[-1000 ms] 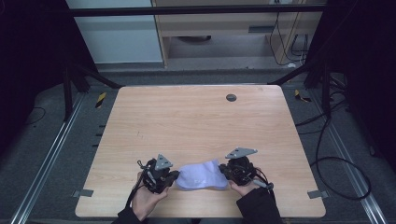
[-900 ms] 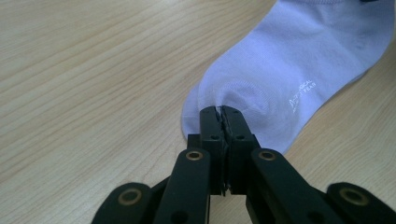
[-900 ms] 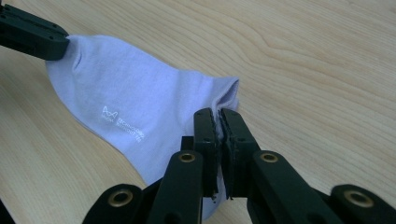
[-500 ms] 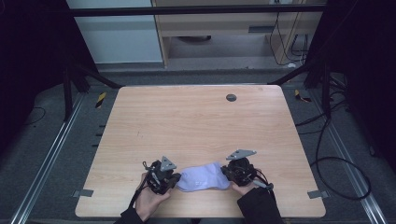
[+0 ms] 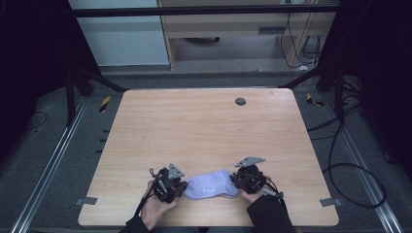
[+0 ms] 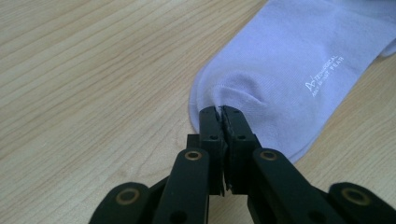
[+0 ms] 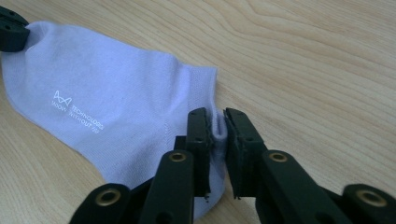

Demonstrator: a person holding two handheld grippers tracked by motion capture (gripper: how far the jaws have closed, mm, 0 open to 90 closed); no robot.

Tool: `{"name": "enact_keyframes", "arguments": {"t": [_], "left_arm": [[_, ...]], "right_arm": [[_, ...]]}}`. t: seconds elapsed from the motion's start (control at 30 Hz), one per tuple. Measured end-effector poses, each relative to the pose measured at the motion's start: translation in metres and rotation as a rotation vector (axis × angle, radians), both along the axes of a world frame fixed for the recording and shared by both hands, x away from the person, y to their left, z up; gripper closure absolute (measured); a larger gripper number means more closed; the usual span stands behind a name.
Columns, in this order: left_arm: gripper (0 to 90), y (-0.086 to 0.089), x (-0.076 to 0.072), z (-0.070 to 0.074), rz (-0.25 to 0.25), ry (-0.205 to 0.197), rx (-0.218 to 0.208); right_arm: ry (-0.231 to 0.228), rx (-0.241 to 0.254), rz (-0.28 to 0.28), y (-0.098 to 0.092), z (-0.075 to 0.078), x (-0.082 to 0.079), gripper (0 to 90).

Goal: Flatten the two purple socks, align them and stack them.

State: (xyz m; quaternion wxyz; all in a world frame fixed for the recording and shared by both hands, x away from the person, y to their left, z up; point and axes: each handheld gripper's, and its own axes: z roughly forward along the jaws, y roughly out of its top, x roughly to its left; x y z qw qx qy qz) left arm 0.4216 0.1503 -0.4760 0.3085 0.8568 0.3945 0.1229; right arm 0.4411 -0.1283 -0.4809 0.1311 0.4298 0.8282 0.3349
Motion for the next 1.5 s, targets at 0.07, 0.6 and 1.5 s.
{"name": "enact_keyframes", "arguments": {"t": [0.07, 0.6, 1.5], "left_arm": [[83.6, 0.002, -0.001, 0.004, 0.005, -0.019, -0.004], [79.0, -0.010, 0.000, -0.002, -0.039, -0.049, -0.016], [83.0, -0.010, -0.002, -0.008, -0.048, -0.038, 0.015]], "right_arm": [[-0.018, 0.013, 0.002, -0.001, 0.002, -0.002, 76.4], [-0.099, 0.057, 0.033, 0.004, 0.003, -0.008, 84.4], [-0.125, 0.089, 0.074, 0.005, 0.007, -0.017, 90.0]]}}
